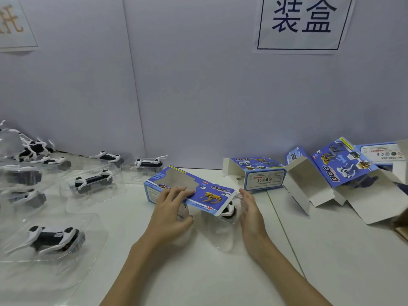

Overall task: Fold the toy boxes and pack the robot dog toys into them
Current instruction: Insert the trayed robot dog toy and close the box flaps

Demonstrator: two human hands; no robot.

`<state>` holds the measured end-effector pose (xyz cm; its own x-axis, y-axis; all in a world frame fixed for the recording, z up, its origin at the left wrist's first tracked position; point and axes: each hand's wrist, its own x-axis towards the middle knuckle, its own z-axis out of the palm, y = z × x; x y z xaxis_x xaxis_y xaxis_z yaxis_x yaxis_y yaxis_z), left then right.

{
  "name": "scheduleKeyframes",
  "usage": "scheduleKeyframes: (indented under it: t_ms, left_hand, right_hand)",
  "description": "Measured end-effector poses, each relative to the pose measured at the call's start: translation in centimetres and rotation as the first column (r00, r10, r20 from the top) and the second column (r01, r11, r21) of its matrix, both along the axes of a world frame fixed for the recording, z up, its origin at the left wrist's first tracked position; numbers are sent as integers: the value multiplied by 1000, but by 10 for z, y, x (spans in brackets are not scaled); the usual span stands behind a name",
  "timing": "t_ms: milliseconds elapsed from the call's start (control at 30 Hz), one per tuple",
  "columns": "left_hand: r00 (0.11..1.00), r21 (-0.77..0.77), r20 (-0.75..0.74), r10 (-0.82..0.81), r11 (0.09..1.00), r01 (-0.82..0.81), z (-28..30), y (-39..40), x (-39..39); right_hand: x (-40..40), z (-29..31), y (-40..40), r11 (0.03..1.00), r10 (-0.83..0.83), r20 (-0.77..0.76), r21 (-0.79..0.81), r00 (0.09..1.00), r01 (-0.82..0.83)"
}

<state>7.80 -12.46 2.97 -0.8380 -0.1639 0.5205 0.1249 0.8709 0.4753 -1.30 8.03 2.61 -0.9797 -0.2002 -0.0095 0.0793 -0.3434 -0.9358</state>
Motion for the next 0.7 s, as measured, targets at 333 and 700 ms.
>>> scheduleKeyframes:
  t_ms: [333, 700]
  left_hand:
    - [998, -19, 63, -19, 1000, 20, -2, 5, 1]
    - [998, 9, -62, -16, 1000, 17, -5, 15, -5]
  right_hand:
    - [-13, 0, 12, 893, 64, -266, 445, 962, 64]
    - [-24, 2, 29, 947, 217, -153, 273, 964, -169]
